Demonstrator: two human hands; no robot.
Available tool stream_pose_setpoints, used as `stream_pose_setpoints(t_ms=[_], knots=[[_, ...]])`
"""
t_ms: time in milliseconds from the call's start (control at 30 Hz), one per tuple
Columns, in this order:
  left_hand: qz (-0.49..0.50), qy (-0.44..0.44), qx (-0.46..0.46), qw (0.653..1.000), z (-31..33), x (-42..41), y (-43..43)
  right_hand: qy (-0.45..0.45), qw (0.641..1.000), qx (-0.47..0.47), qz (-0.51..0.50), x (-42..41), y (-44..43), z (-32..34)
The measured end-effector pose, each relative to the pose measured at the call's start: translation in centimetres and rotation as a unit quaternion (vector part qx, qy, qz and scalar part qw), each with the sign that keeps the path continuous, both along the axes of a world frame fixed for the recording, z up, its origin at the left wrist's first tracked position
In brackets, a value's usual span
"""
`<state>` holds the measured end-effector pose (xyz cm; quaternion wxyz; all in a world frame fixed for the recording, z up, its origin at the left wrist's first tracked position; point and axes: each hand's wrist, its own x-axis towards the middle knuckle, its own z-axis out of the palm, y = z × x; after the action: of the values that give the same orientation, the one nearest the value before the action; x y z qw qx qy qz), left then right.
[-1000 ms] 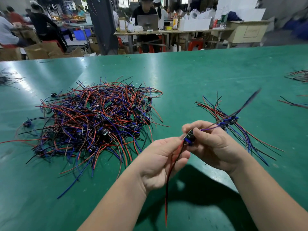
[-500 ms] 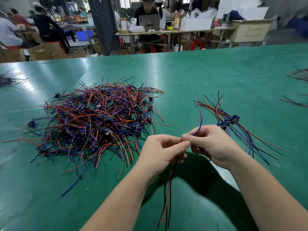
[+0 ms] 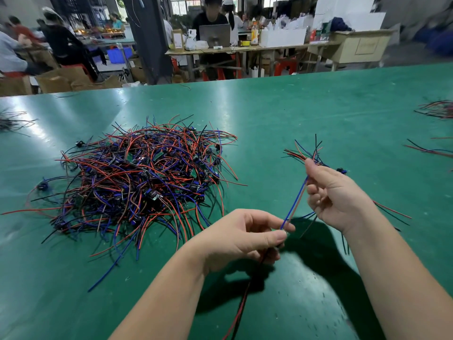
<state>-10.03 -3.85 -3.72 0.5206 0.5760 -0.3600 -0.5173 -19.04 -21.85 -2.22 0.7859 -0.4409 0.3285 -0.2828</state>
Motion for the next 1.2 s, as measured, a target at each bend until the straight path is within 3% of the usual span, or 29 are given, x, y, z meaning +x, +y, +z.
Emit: stream_pose_setpoints(t_ms=[200, 367, 433, 533, 667, 767, 867, 967, 1100, 1200], knots=[[-0.018, -0.025, -0.013, 0.999, 0.0, -0.2, 0.0, -0.048, 0.993, 0.094, -0.048, 0.1, -1.1, -0.5], [-0.005, -0.043, -0.043, 0.998, 0.0, 0.0, 0.0, -0.212, 0.958, 0.146, -0.126, -0.6, -2.7, 0.1], [0.057, 0.038, -0.081, 0.994, 0.2, -0.2, -0.5, -0.193, 0.967, 0.142, -0.084, -0.6, -2.3, 0.2], [0.139, 0.208, -0.159, 0.955, 0.5, 0.1, -0.9, -0.074, 0.992, 0.092, 0.053, 0.3, -0.2, -0.5], [0.228, 0.274, -0.232, 0.905, 0.5, 0.4, -1.0, -0.031, 0.967, 0.01, 0.254, 1.0, 2.8, -1.3], [0.293, 0.225, -0.24, 0.898, 0.0, 0.4, -1.5, -0.082, 0.953, 0.005, 0.292, 1.4, 4.2, -1.7], [0.34, 0.078, -0.228, 0.909, -0.5, 0.5, -1.7, -0.108, 0.97, 0.026, 0.216, 1.9, 4.2, -1.8], [0.307, -0.047, -0.227, 0.923, -0.9, 0.2, -1.7, -0.1, 0.98, 0.02, 0.172, 1.9, 3.9, -1.4], [0.156, -0.029, -0.202, 0.966, -0.7, -0.2, -1.2, -0.094, 0.989, 0.034, 0.108, 1.6, 3.1, -0.7], [0.193, -0.005, -0.151, 0.97, -0.7, -0.4, -1.3, -0.093, 0.988, 0.033, 0.119, 1.2, 2.6, -0.5]])
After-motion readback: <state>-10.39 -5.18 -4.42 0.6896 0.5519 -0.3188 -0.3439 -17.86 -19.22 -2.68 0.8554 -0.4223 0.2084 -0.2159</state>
